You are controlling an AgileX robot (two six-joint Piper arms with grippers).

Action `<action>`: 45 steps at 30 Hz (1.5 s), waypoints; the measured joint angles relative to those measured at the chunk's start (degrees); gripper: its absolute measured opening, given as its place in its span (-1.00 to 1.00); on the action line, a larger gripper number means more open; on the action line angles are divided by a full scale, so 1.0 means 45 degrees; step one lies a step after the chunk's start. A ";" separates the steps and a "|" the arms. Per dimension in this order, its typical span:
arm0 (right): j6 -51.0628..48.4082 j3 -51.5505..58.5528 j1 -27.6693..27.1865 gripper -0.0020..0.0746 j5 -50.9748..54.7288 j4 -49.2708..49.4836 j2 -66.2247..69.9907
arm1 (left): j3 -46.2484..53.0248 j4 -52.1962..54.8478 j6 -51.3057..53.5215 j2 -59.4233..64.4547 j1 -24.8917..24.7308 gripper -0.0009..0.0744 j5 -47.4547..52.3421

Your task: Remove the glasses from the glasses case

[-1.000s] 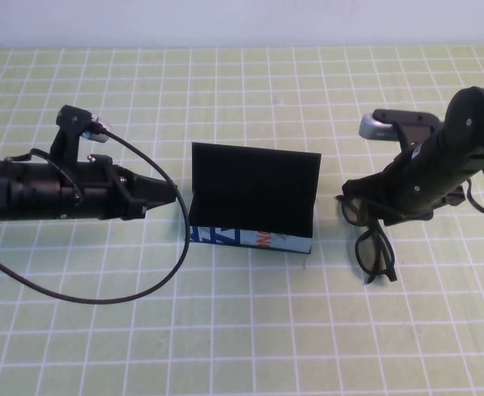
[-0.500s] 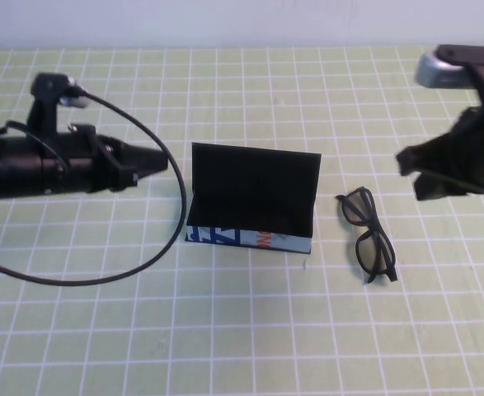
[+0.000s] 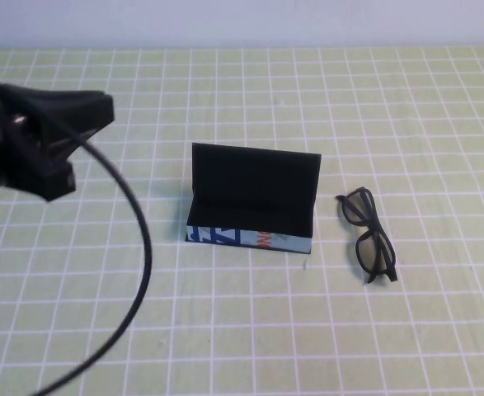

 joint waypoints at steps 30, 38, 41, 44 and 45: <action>-0.1412 0.6496 -0.0030 -0.99 -1.1359 0.0978 -0.5848 | 1.1143 -0.0643 -0.0474 -1.1772 0.0000 -0.99 -0.8113; -0.1412 0.6578 -0.0030 -0.99 -1.1259 0.1009 -0.5848 | 1.1153 -0.0752 -0.0474 -1.1772 0.0000 -0.99 -0.8193; -0.1412 0.6578 -0.0030 -0.99 -1.1259 0.1009 -0.5848 | 1.1153 -0.0752 -0.0474 -1.1772 0.0000 -0.99 -0.8222; -0.1412 0.6578 -0.0030 -0.99 -1.1259 0.1015 -0.5848 | 1.1173 -0.0752 -0.0445 -1.1772 0.0000 -0.99 -0.8222; -0.1412 0.6578 -0.0030 -0.99 -1.1259 0.1039 -0.5848 | 1.1173 -0.0752 -0.0445 -1.1772 0.0000 -0.99 -0.8222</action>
